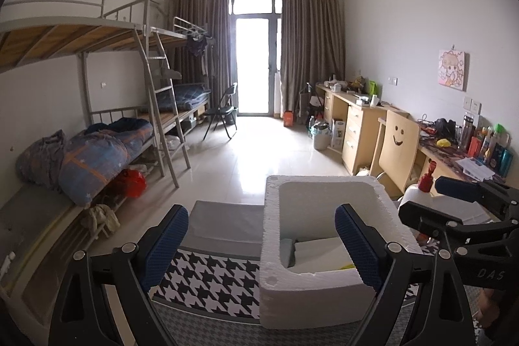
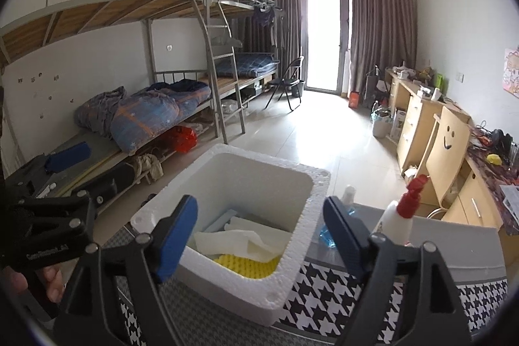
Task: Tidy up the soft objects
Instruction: 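Withdraw both grippers up from the foam box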
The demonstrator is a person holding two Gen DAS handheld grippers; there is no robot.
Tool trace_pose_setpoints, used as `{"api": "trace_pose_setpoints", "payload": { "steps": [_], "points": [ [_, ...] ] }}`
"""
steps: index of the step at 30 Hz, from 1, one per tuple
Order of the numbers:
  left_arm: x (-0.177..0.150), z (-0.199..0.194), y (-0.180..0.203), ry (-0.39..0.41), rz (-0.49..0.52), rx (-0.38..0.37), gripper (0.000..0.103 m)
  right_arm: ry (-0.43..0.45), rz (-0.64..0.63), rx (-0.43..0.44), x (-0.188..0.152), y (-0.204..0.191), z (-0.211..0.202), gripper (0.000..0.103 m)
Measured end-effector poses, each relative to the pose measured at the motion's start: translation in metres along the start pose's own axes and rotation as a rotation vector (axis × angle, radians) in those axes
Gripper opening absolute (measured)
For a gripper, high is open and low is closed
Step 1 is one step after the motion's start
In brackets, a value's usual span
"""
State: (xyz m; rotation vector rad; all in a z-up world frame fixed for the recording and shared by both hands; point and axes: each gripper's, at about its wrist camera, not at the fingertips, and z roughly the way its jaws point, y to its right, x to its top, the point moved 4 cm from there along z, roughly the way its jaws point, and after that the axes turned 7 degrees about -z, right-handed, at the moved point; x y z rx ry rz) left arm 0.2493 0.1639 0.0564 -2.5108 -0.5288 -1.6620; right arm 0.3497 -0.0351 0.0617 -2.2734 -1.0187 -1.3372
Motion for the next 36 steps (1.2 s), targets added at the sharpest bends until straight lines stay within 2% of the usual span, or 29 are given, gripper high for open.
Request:
{"api": "trace_pose_setpoints", "payload": {
  "steps": [19, 24, 36],
  "points": [
    [0.001, -0.031, 0.026, 0.023, 0.025, -0.064, 0.095, 0.039, 0.019, -0.044, -0.012, 0.011, -0.04, 0.083],
    [0.0, -0.041, 0.035, 0.044, 0.03, -0.072, 0.102, 0.057, 0.019, -0.06, -0.018, 0.011, -0.056, 0.083],
    [-0.008, -0.059, 0.059, 0.041, 0.061, -0.134, 0.102, 0.108, 0.037, -0.094, -0.033, 0.025, -0.095, 0.083]
  ]
}}
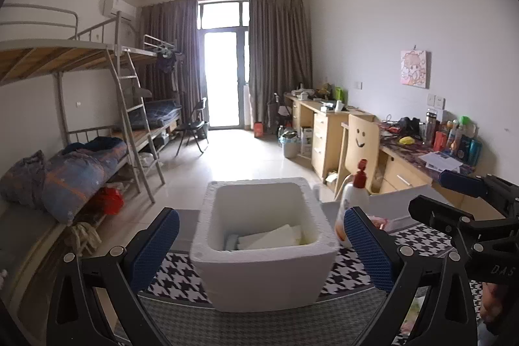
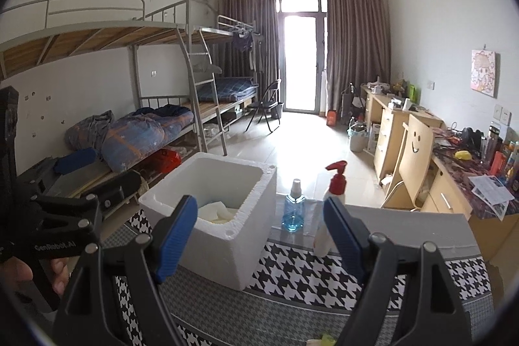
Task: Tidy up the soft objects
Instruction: 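Withdraw both grippers up from the foam box, then move both grippers back toward the green-and-white tissue pack on the table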
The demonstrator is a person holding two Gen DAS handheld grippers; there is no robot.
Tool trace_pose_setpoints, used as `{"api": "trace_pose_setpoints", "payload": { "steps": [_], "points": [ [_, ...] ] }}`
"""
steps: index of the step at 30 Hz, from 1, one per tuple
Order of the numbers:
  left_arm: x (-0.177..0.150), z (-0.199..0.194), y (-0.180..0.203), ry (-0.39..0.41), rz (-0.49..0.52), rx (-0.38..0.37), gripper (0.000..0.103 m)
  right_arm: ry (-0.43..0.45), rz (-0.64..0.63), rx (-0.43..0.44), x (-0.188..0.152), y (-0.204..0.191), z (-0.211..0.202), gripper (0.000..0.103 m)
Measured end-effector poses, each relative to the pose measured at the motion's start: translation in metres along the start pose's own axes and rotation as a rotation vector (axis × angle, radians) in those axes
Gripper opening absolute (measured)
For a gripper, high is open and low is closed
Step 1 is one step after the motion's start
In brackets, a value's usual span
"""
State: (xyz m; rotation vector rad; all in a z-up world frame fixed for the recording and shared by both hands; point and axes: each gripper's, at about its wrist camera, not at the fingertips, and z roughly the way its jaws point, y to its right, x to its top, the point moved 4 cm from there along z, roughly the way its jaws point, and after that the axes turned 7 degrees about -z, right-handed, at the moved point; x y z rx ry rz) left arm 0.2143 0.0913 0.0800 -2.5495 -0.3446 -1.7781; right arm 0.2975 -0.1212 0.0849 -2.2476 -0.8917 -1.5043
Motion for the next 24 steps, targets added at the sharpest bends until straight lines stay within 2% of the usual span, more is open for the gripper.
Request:
{"api": "trace_pose_setpoints", "payload": {
  "steps": [9, 13, 24],
  "points": [
    [-0.008, -0.007, 0.011, -0.005, -0.009, -0.04, 0.102, 0.017, 0.008, -0.051, -0.012, 0.012, -0.02, 0.083],
    [-0.011, -0.01, 0.018, -0.004, 0.006, -0.053, 0.102, 0.022, 0.012, -0.056, -0.017, 0.016, -0.025, 0.092],
    [-0.02, -0.018, 0.035, -0.01, 0.023, -0.1, 0.102, 0.031, 0.019, -0.09, -0.025, 0.023, -0.04, 0.092]
  ]
}}
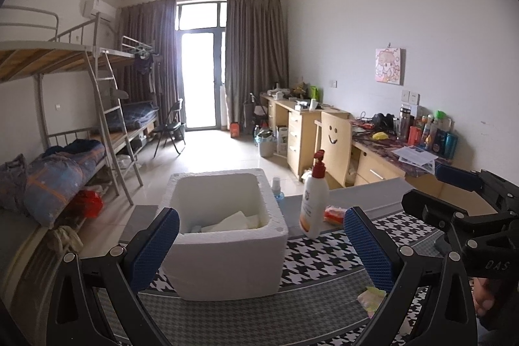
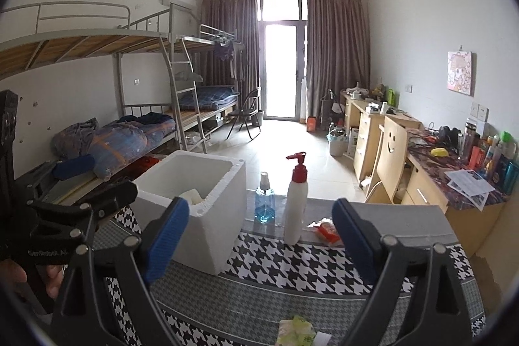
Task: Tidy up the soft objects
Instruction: 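Move both grippers back toward the green-and-white tissue pack on the table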
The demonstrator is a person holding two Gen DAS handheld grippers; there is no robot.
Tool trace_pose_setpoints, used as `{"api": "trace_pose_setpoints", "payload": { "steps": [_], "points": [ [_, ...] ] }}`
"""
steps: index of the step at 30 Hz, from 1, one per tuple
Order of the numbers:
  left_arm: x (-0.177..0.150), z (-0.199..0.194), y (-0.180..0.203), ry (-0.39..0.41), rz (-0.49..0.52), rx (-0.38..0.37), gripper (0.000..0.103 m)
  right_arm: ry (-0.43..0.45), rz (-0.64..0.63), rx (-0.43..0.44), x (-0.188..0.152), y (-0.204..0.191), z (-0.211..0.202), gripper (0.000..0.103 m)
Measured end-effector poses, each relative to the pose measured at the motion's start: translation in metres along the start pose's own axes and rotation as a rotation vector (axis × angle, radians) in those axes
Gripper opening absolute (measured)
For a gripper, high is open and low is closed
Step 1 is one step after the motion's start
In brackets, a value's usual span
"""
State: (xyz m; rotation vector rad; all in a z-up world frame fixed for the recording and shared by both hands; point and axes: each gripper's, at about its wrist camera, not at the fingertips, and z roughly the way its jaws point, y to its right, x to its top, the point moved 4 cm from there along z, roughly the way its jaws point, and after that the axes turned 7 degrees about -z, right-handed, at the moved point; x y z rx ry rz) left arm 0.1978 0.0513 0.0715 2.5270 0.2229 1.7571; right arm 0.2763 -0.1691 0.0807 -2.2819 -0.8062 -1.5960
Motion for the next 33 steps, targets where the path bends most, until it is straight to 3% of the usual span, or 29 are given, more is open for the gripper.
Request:
{"api": "trace_pose_setpoints", "payload": {
  "steps": [17, 33],
  "points": [
    [-0.007, 0.001, 0.029, -0.007, 0.048, -0.057, 0.102, -0.015, 0.046, -0.036, -0.016, 0.016, -0.019, 0.092],
    [-0.02, 0.001, 0.052, -0.044, 0.027, -0.131, 0.102, -0.01, 0.066, -0.079, -0.026, 0.032, -0.039, 0.092]
  ]
}}
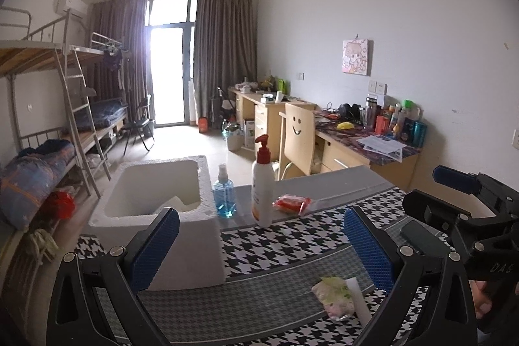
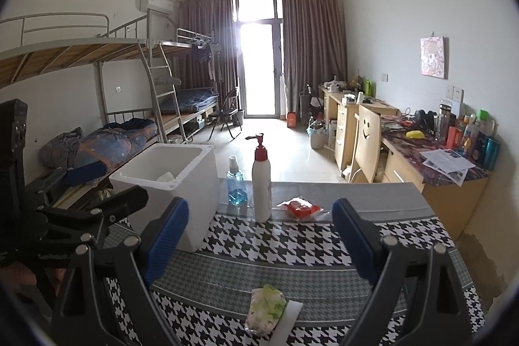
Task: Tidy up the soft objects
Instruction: 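Move both grippers back toward the green-and-white tissue pack on the table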
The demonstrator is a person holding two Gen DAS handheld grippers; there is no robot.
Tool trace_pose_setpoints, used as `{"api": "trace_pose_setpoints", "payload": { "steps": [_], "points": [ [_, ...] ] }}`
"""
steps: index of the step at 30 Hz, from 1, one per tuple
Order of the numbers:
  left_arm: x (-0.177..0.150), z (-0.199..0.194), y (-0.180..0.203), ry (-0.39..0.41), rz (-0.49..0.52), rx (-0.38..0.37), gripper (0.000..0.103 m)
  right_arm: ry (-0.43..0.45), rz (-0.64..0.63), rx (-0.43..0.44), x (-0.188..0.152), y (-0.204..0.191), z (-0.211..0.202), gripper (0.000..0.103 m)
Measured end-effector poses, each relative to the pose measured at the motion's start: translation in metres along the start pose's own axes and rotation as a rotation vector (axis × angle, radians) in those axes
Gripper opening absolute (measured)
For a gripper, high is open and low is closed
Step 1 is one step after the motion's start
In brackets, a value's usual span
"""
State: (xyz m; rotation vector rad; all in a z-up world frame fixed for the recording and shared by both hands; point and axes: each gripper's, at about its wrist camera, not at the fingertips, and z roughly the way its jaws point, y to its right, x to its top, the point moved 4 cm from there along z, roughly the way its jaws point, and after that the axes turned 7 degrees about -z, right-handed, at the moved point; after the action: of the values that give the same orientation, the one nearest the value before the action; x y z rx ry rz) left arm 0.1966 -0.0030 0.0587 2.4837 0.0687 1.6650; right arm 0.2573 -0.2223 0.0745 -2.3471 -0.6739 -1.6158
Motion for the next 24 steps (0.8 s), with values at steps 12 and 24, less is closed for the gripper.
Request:
{"api": "trace_pose_setpoints", "payload": {
  "steps": [12, 24],
  "points": [
    [-0.013, 0.008, 0.013, -0.031, 0.016, -0.028, 0.102, -0.007, 0.024, -0.035, -0.018, 0.016, -0.006, 0.092],
    [-0.029, 0.014, 0.017, -0.06, -0.002, -0.043, 0.102, -0.028, 0.031, -0.061, -0.032, 0.019, -0.008, 0.092]
  ]
}}
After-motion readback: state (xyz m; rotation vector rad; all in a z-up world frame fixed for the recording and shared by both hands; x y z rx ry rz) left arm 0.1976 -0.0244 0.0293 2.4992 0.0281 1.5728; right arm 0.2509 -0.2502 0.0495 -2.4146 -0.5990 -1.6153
